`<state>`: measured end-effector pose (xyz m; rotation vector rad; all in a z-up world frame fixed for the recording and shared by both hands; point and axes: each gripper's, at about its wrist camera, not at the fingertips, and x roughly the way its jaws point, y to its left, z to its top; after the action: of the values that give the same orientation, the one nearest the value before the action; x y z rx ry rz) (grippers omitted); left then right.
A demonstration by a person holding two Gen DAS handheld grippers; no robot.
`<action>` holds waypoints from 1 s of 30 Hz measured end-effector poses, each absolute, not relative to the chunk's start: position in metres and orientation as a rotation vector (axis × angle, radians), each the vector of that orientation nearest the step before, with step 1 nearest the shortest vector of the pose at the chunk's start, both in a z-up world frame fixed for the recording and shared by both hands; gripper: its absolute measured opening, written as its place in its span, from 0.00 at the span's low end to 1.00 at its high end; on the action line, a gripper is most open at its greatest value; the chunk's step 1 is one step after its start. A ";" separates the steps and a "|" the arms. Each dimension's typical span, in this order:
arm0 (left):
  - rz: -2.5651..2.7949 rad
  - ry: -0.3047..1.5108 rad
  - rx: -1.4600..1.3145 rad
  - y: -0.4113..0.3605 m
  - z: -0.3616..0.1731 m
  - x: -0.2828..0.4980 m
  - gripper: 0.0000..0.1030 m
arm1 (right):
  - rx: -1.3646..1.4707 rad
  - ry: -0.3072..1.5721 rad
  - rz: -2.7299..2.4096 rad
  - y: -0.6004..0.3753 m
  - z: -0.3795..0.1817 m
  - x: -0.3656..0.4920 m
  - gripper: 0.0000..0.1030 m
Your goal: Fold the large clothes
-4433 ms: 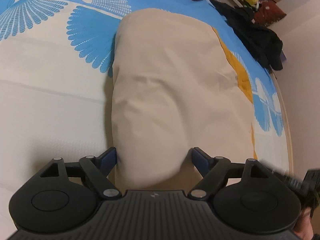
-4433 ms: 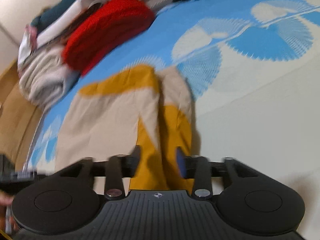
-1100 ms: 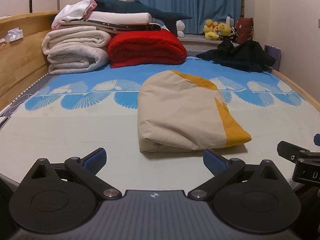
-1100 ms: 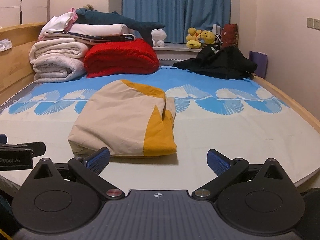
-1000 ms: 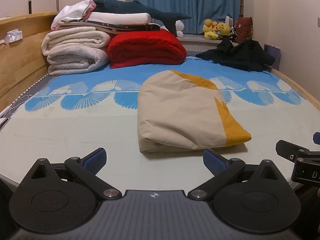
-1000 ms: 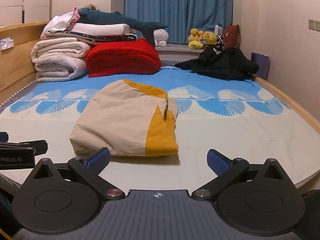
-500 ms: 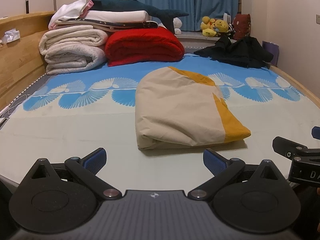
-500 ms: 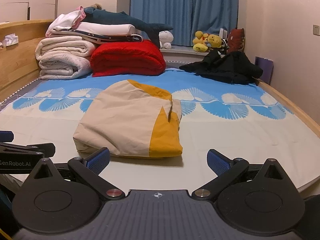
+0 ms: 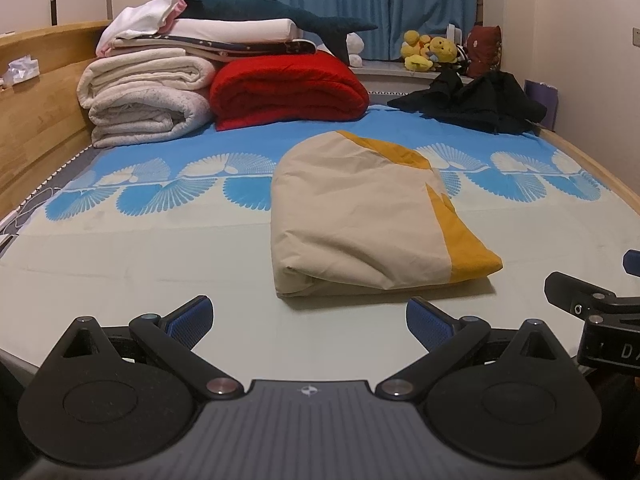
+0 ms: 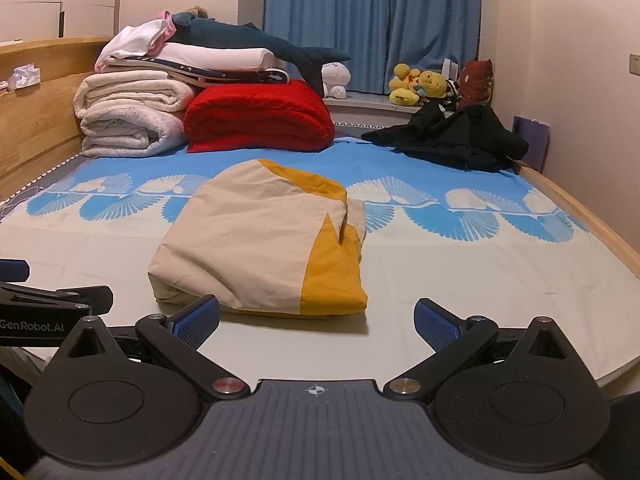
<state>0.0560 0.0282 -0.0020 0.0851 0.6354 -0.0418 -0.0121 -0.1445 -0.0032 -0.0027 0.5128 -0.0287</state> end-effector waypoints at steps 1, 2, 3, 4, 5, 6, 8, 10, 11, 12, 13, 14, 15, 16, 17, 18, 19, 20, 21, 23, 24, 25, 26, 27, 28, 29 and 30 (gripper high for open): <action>-0.042 0.636 0.086 0.028 -0.002 0.056 1.00 | -0.003 0.513 -0.029 -0.145 -0.003 -0.012 0.99; -0.042 0.637 0.085 0.028 -0.002 0.056 1.00 | -0.002 0.513 -0.029 -0.144 -0.003 -0.012 0.99; -0.042 0.638 0.085 0.029 -0.002 0.056 1.00 | -0.002 0.512 -0.029 -0.144 -0.003 -0.012 0.99; -0.043 0.639 0.084 0.029 -0.002 0.056 1.00 | -0.002 0.512 -0.029 -0.144 -0.003 -0.012 0.99; -0.043 0.638 0.085 0.029 -0.002 0.056 1.00 | -0.002 0.512 -0.029 -0.144 -0.003 -0.012 0.99; -0.043 0.639 0.085 0.029 -0.002 0.057 1.00 | -0.002 0.513 -0.030 -0.143 -0.003 -0.012 0.99; -0.044 0.641 0.083 0.029 -0.003 0.056 1.00 | -0.002 0.514 -0.030 -0.143 -0.003 -0.012 0.99; -0.045 0.642 0.082 0.029 -0.004 0.056 1.00 | -0.003 0.513 -0.028 -0.144 -0.003 -0.012 0.99; -0.045 0.642 0.082 0.029 -0.004 0.056 1.00 | -0.003 0.513 -0.028 -0.143 -0.003 -0.012 0.99; -0.045 0.642 0.082 0.029 -0.004 0.056 1.00 | -0.005 0.513 -0.027 -0.144 -0.003 -0.012 0.99; -0.045 0.642 0.082 0.028 -0.003 0.056 1.00 | -0.004 0.513 -0.027 -0.144 -0.003 -0.012 0.99; -0.046 0.642 0.083 0.029 -0.004 0.057 1.00 | -0.004 0.513 -0.026 -0.144 -0.003 -0.012 0.99; -0.045 0.642 0.083 0.029 -0.004 0.057 1.00 | -0.004 0.513 -0.027 -0.143 -0.003 -0.012 0.99; -0.045 0.642 0.082 0.029 -0.004 0.057 1.00 | -0.004 0.513 -0.028 -0.143 -0.003 -0.012 0.99; -0.045 0.642 0.082 0.029 -0.004 0.057 1.00 | -0.005 0.514 -0.027 -0.143 -0.003 -0.012 0.99; -0.045 0.642 0.082 0.029 -0.004 0.057 1.00 | -0.004 0.514 -0.027 -0.143 -0.003 -0.012 0.99; -0.046 0.642 0.082 0.029 -0.004 0.057 1.00 | -0.004 0.514 -0.026 -0.143 -0.003 -0.012 0.99; -0.046 0.642 0.083 0.029 -0.004 0.057 1.00 | -0.004 0.513 -0.027 -0.143 -0.003 -0.012 0.99; -0.045 0.642 0.082 0.029 -0.004 0.057 1.00 | -0.005 0.513 -0.027 -0.143 -0.003 -0.012 0.99; -0.045 0.642 0.082 0.029 -0.004 0.056 1.00 | -0.004 0.513 -0.028 -0.143 -0.003 -0.012 0.99; -0.046 0.642 0.082 0.029 -0.004 0.056 1.00 | -0.004 0.514 -0.028 -0.143 -0.003 -0.012 0.99; -0.046 0.642 0.082 0.029 -0.004 0.056 1.00 | -0.004 0.513 -0.027 -0.143 -0.003 -0.012 0.99; -0.045 0.642 0.083 0.029 -0.004 0.056 1.00 | -0.004 0.513 -0.027 -0.143 -0.003 -0.012 0.99; -0.046 0.642 0.083 0.029 -0.004 0.056 1.00 | -0.005 0.513 -0.027 -0.143 -0.003 -0.012 0.99; -0.046 0.642 0.082 0.028 -0.004 0.056 1.00 | -0.005 0.513 -0.027 -0.143 -0.003 -0.012 0.99; -0.045 0.642 0.082 0.028 -0.004 0.056 1.00 | -0.005 0.513 -0.027 -0.143 -0.003 -0.012 0.99; -0.046 0.642 0.082 0.028 -0.004 0.056 1.00 | -0.004 0.513 -0.027 -0.143 -0.003 -0.012 0.99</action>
<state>0.0564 0.0282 -0.0036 0.0820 0.6420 -0.0456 -0.0121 -0.1427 -0.0030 -0.0044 0.5134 -0.0272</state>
